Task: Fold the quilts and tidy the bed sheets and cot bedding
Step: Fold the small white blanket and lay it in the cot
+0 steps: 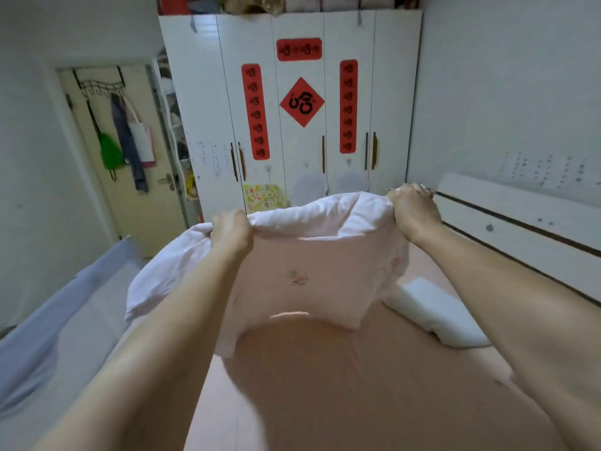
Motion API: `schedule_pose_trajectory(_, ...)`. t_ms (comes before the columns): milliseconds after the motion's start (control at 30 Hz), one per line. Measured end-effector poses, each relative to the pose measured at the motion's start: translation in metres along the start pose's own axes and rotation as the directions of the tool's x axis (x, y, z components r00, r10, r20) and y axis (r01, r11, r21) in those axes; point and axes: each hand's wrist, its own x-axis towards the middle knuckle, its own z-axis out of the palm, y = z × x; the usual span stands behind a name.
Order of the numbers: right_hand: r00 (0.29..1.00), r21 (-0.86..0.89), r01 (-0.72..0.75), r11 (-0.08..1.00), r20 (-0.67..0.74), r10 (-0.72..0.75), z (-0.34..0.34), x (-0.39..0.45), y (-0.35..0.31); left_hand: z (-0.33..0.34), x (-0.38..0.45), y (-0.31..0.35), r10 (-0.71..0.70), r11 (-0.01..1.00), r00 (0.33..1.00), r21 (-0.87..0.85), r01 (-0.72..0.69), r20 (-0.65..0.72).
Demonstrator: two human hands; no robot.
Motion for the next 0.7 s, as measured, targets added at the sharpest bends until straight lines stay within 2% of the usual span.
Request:
schedule_pose_trajectory(100,0.972,-0.058,0.007,0.998,0.235,0.007,0.041,-0.079,0.007,0.062,-0.055,-0.021,-0.008,1.0,0.988,0.009,0.007,0.154)
schedule_pose_trajectory(167,0.925,-0.087,-0.025,0.996,0.377,0.056,0.068,-0.144,0.012,0.105,-0.105,-0.04,0.012,0.998,0.949,0.061,-0.033,0.316)
schedule_pose_trajectory(233,0.873,-0.107,-0.054,0.993,0.478,0.099,0.09,-0.203,0.02,0.135,-0.148,-0.054,0.065,0.989,0.898,0.09,-0.115,0.434)
schedule_pose_trajectory(333,0.78,-0.115,-0.08,0.99,0.612,0.134,0.119,-0.295,0.031,0.173,-0.212,-0.071,0.153,0.961,0.849,0.125,-0.247,0.506)
schedule_pose_trajectory(400,0.688,-0.08,-0.072,0.994,0.718,0.107,0.136,-0.363,0.036,0.2,-0.269,-0.087,0.203,0.91,0.755,0.164,-0.38,0.623)
schedule_pose_trajectory(433,0.652,-0.065,-0.054,0.996,0.754,0.084,0.143,-0.393,0.038,0.213,-0.297,-0.095,0.211,0.878,0.683,0.171,-0.447,0.699)
schedule_pose_trajectory(467,0.614,-0.074,-0.011,0.997,0.786,0.065,0.147,-0.419,0.038,0.226,-0.32,-0.102,0.204,0.843,0.584,0.162,-0.513,0.786)
schedule_pose_trajectory(533,0.504,-0.068,0.067,0.995,0.864,0.025,0.155,-0.467,0.041,0.246,-0.366,-0.112,0.132,0.781,0.332,0.108,-0.615,0.934)
schedule_pose_trajectory(600,0.421,-0.04,0.116,0.992,0.907,-0.013,0.157,-0.498,0.039,0.257,-0.391,-0.113,0.038,0.797,0.179,0.078,-0.599,0.983)
schedule_pose_trajectory(633,0.387,-0.036,0.109,0.993,0.922,-0.01,0.157,-0.508,0.04,0.259,-0.398,-0.108,0.026,0.818,0.158,0.07,-0.572,0.987)
schedule_pose_trajectory(667,0.358,-0.033,0.132,0.991,0.934,-0.017,0.153,-0.516,0.042,0.259,-0.404,-0.1,0.056,0.831,0.173,0.05,-0.553,0.983)
schedule_pose_trajectory(700,0.359,-0.014,0.136,0.991,0.933,-0.036,0.152,-0.519,0.043,0.258,-0.403,-0.092,0.114,0.837,0.235,0.034,-0.546,0.965)
